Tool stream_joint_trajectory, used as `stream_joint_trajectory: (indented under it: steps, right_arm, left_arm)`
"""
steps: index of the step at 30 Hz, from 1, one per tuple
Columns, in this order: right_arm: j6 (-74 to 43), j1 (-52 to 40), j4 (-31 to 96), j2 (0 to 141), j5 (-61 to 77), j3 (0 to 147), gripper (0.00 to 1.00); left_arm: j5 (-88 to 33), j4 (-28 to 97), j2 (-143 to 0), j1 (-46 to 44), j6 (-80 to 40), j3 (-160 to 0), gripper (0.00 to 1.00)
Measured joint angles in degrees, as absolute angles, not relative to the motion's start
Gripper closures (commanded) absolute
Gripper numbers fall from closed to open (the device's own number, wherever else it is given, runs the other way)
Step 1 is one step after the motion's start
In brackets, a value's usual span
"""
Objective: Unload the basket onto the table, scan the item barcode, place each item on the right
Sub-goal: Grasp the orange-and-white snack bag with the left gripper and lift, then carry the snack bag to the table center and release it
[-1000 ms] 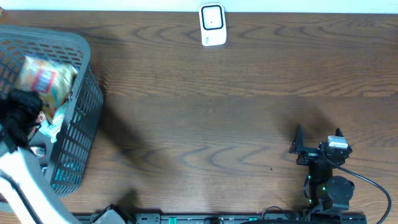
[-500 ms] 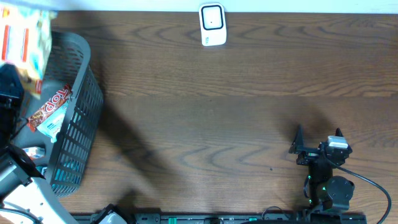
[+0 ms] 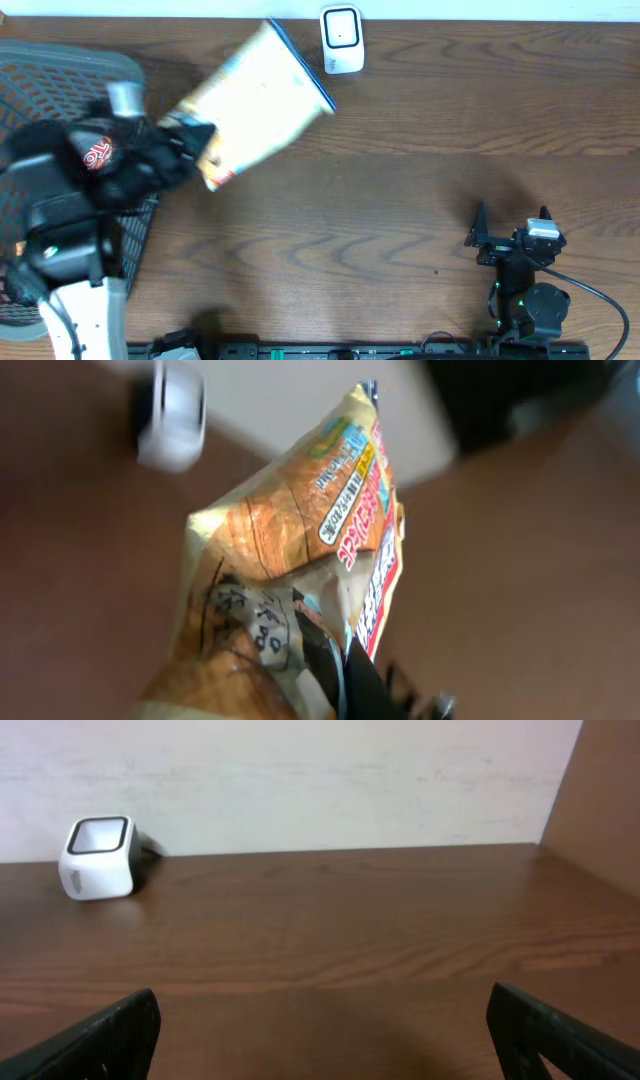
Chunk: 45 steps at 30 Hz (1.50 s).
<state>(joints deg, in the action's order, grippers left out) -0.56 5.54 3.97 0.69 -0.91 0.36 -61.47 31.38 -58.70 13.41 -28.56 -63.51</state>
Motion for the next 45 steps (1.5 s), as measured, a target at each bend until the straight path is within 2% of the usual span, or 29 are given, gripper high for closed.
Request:
stream_joint_trajectory:
  steps: [6,11,17,24,25,26,27,28,30,34,40,45]
  right_arm:
    - [-0.56,5.54,3.99,0.69,-0.89,0.36,0.01]
    - [-0.56,5.54,4.01,0.69,-0.91,0.36,0.01]
    - [-0.56,5.54,4.01,0.69,-0.89,0.36,0.01]
    - [-0.56,5.54,4.01,0.69,-0.89,0.36,0.01]
    - [-0.56,5.54,4.01,0.69,-0.89,0.36,0.01]
    - [-0.56,5.54,4.01,0.69,-0.91,0.36,0.01]
    - [-0.56,5.54,3.99,0.69,-0.91,0.36,0.01]
    - [-0.56,5.54,4.01,0.69,-0.91,0.36,0.01]
    - [-0.56,5.54,4.01,0.69,-0.91,0.36,0.01]
    - [-0.56,5.54,3.99,0.69,-0.91,0.36,0.01]
    - [-0.56,5.54,4.01,0.69,-0.89,0.36,0.01]
    - [-0.56,5.54,4.01,0.69,-0.89,0.36,0.01]
  left_arm:
    - [-50.92,40.56,-65.12,-2.2,-13.34,-63.44,0.93]
    - [-42.35,40.56,-72.9,-13.21,-5.76,-63.44,0.93]
    - [-35.64,35.38,-86.3,-21.67,-2.94,-63.44,0.93]
    - [-34.13,25.02,-97.62,-27.18,-6.44,-63.44,0.91]
    - [-34.11,23.97,-98.21,-27.57,-7.2,-63.44,0.83]
    - [-34.13,23.27,-98.52,-27.86,-7.62,-63.44,0.53]
    - [-34.09,22.46,-98.59,-28.05,-8.27,-63.44,0.3]
    - [-34.13,22.0,-98.56,-28.12,-9.28,-63.44,0.22]
    - [-33.74,22.13,-98.43,-28.1,-10.83,-63.46,0.15]
    - [-31.48,25.21,-97.3,-27.27,-13.63,-63.75,0.09]
    - [-27.7,36.1,-89.84,-23.59,-15.09,-71.81,0.08]
    - [-18.85,45.56,-80.95,-18.7,-15.25,-83.22,0.07]
